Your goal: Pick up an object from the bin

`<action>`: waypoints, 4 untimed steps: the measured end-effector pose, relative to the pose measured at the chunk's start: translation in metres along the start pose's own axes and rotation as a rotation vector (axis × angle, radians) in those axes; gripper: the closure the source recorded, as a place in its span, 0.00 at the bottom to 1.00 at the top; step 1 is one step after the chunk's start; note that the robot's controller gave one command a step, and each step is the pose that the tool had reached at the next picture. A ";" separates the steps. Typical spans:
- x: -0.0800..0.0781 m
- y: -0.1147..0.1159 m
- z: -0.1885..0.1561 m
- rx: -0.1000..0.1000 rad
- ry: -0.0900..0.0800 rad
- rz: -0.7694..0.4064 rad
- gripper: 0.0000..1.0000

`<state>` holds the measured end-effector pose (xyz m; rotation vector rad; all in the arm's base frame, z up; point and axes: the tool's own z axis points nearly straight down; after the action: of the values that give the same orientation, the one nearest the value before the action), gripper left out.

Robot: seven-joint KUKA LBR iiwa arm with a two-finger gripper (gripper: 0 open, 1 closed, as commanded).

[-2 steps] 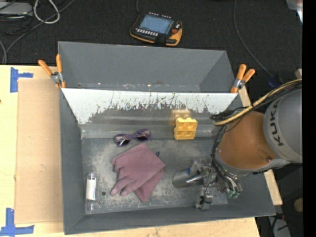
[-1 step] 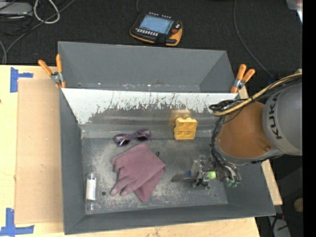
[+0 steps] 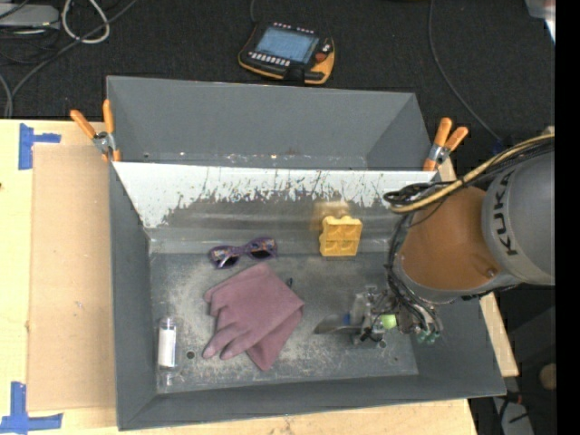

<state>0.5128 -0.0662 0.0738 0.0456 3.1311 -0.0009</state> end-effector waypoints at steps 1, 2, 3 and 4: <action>-0.017 0.006 -0.118 0.000 -0.002 -0.005 0.00; -0.017 0.006 -0.116 0.000 0.000 -0.005 0.00; -0.028 0.098 -0.111 0.000 -0.007 -0.130 0.00; 0.004 0.014 -0.089 0.000 0.000 -0.020 0.00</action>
Offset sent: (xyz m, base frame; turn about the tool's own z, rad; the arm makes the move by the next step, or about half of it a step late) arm 0.0000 0.0000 0.0000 0.0000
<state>0.5079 -0.0518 0.1628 0.0139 3.1311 -0.0014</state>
